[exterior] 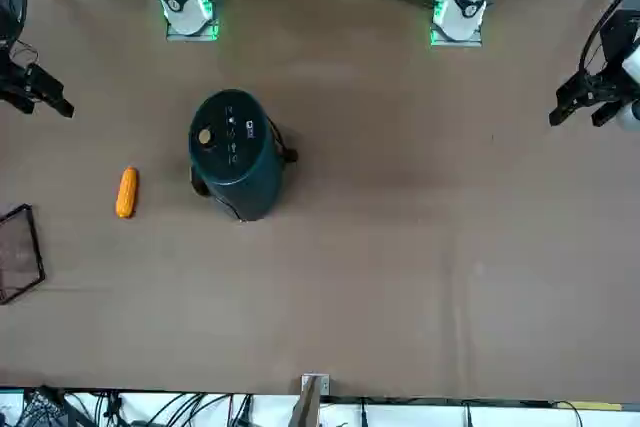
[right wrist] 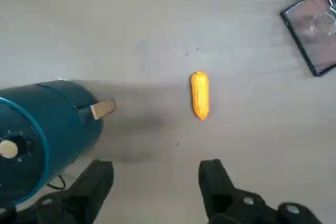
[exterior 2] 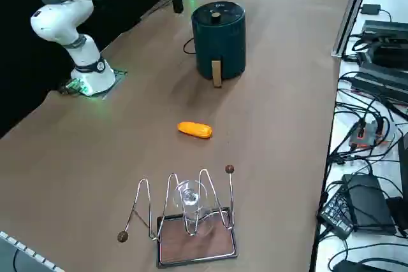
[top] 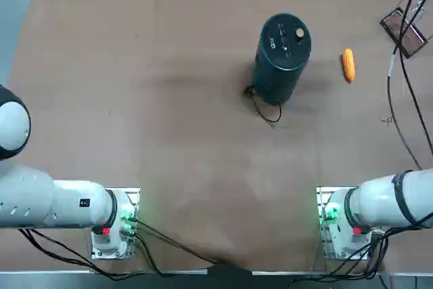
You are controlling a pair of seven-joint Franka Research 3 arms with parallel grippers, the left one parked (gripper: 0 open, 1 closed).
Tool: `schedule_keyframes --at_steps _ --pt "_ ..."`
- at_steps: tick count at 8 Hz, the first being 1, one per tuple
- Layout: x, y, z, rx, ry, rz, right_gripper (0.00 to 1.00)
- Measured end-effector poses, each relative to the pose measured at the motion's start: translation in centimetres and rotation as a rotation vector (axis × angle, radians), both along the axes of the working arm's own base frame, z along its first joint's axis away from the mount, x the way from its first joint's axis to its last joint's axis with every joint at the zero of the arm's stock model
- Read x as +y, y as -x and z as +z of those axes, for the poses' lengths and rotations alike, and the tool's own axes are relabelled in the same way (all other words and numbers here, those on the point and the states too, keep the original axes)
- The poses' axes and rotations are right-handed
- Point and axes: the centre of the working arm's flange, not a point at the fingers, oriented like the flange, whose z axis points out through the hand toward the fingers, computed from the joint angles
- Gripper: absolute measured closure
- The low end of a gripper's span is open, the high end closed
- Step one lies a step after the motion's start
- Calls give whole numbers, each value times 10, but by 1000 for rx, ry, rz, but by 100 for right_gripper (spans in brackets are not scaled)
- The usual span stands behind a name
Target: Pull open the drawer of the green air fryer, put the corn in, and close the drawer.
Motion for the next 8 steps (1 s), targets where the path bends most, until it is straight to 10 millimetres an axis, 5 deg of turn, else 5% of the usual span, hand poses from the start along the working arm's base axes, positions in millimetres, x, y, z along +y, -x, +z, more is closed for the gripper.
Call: schedule_keyframes --at_steps 4,8 --pt "3 -4 -9 16 0 0 0" --pt "15 -48 -103 115 18 -171 0"
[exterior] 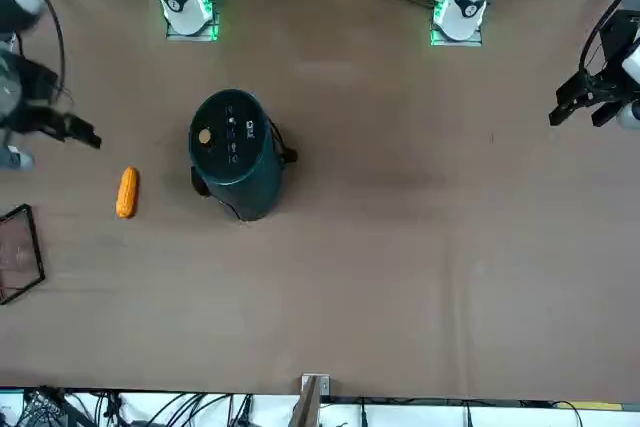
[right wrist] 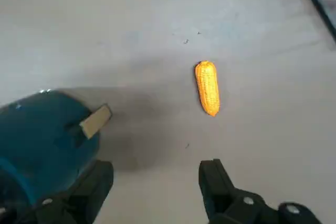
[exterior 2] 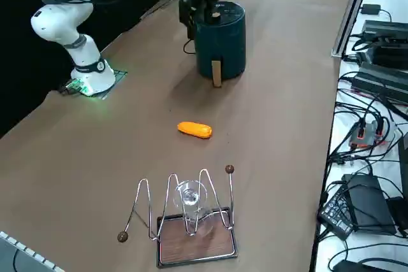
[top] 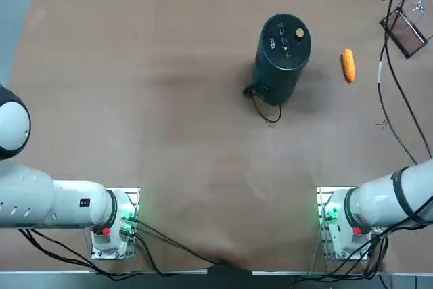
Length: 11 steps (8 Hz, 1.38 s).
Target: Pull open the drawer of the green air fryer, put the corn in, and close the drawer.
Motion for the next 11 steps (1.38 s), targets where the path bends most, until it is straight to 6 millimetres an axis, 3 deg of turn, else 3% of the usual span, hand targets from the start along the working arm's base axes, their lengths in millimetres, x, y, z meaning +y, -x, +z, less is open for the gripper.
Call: schedule_keyframes --at_steps 2,4,7,11 --pt "0 -12 -53 13 5 -132 0" --pt "2 -7 -97 44 -39 -309 0" --pt "10 -4 -131 123 -100 -613 0" --pt "31 -21 -184 187 -172 -997 0"
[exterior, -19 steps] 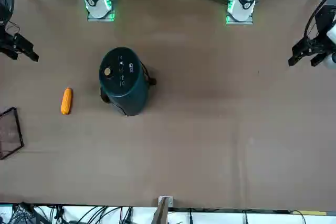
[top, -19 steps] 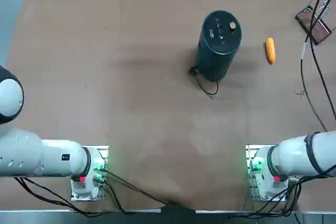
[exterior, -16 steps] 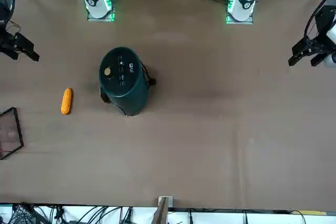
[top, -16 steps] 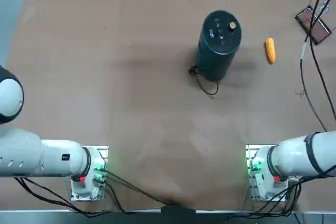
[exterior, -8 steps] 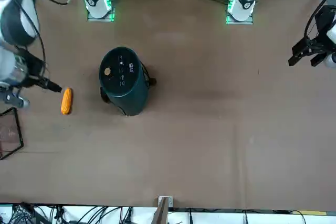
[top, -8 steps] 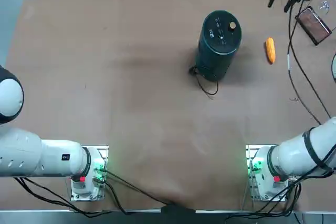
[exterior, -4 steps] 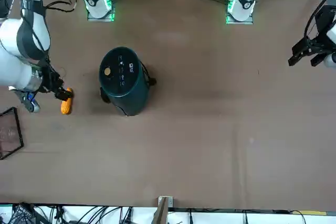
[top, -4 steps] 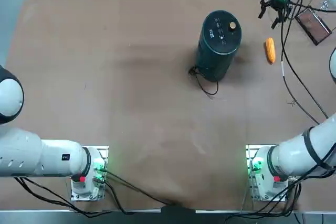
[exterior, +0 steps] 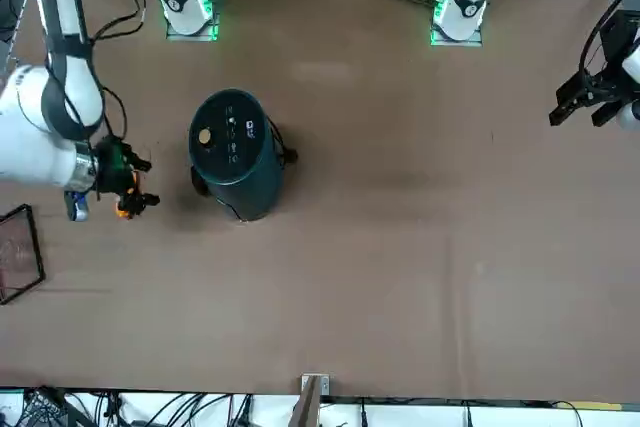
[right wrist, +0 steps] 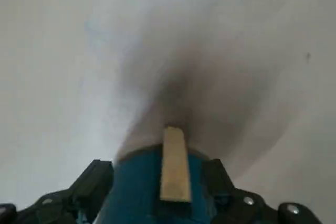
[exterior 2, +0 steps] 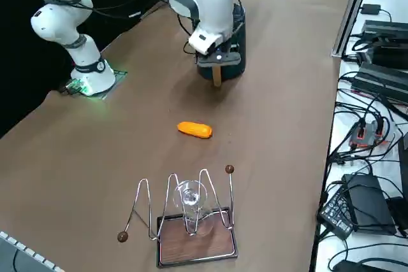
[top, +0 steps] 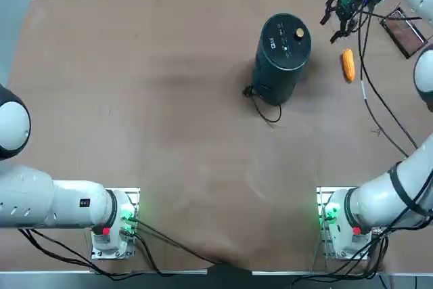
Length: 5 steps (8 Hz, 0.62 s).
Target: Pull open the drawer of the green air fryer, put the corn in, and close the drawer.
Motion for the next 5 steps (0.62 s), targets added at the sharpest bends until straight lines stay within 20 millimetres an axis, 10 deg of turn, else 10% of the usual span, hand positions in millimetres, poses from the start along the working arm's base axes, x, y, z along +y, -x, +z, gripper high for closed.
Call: schedule_keyframes --at_steps 5 --pt "44 -4 -28 44 20 -118 0"
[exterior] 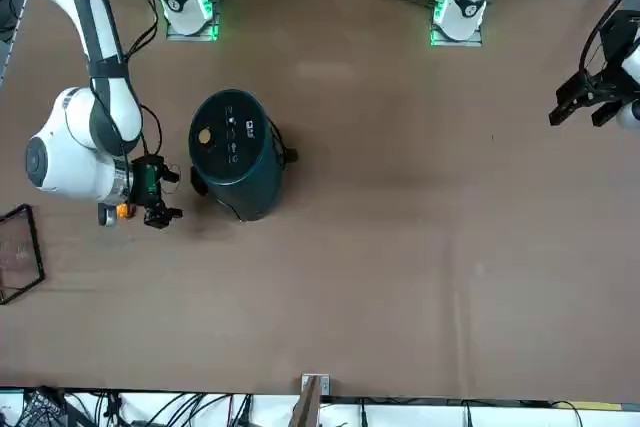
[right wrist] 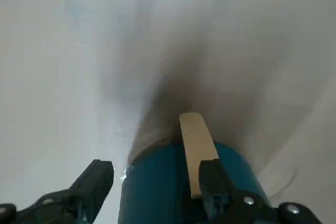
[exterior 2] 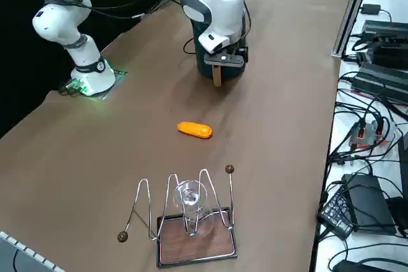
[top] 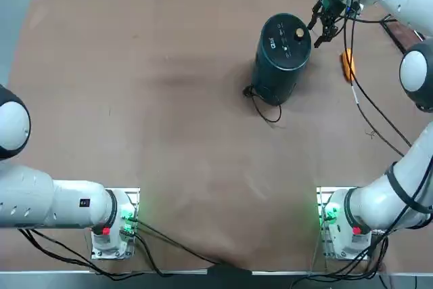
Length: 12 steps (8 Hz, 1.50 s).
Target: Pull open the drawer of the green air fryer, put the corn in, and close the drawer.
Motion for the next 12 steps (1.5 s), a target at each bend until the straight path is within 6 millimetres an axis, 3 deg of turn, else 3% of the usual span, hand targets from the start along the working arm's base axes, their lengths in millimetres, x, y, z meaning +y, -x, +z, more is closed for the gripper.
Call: schedule_keyframes --at_steps 4,12 --pt "14 15 -18 46 1 19 0" --pt "22 38 -23 79 0 31 0"
